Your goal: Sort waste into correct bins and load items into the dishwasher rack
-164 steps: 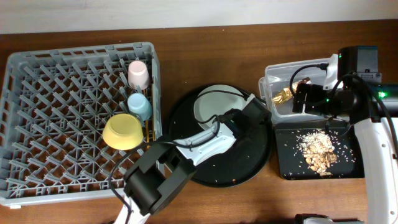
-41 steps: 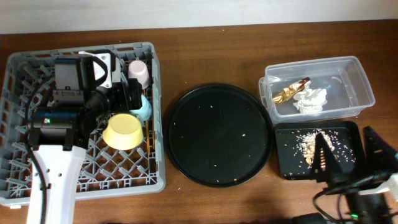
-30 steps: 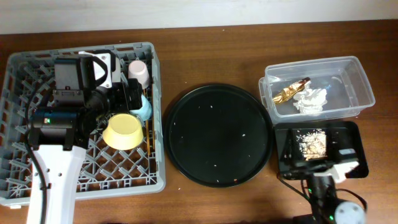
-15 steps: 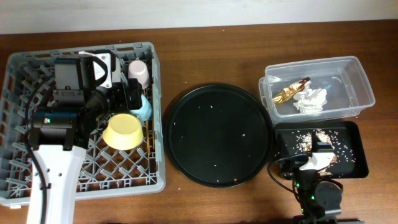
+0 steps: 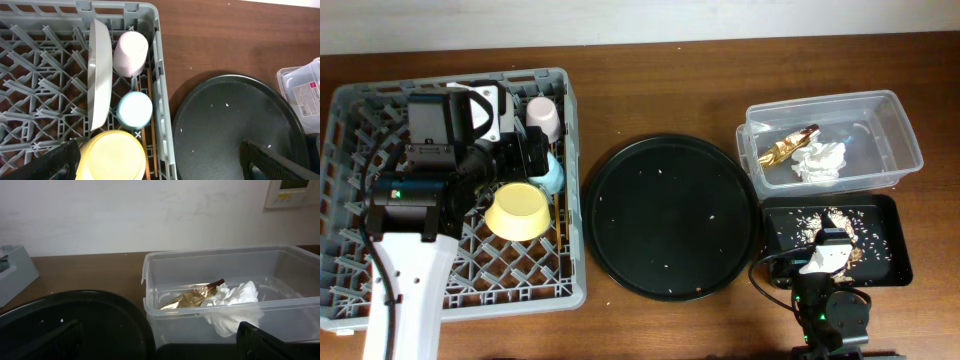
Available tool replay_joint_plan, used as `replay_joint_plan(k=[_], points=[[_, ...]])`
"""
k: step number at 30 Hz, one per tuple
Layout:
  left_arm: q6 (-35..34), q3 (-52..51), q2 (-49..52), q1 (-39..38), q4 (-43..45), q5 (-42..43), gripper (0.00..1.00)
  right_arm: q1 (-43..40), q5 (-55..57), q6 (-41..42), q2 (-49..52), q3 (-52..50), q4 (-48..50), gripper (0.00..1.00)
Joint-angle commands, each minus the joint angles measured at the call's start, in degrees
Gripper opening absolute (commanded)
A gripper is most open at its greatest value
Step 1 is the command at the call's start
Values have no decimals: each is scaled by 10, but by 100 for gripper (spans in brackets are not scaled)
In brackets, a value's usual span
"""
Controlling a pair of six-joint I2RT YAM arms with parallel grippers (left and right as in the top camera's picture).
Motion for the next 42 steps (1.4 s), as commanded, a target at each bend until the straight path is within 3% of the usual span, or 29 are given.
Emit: replay_joint_plan(k=[1,15,23,28,36,40,42], points=[[9,-3,0,-1,-1,-4,99,-4,1,-6,-6,-3,-5,99],[9,-7,2,0,-1,-4,99,-4,1,-6,-6,-3,-5,99],[18,-31,-177,0,-1,-66,99,-4,1,-6,-6,-3,-5,99],[21,-125,-339,1,0,-71,99,-4,1,-6,-6,-3,-5,99],[21,-370,-591,74,23,-78,99,-4,1,-6,-6,-3,-5,99],[8,-496,-682,76,156,-72,99,-4,1,-6,-6,-3,-5,99],[7,-564,-715,75,283,-53,99,-4,1,-6,-6,-3,-5,99]])
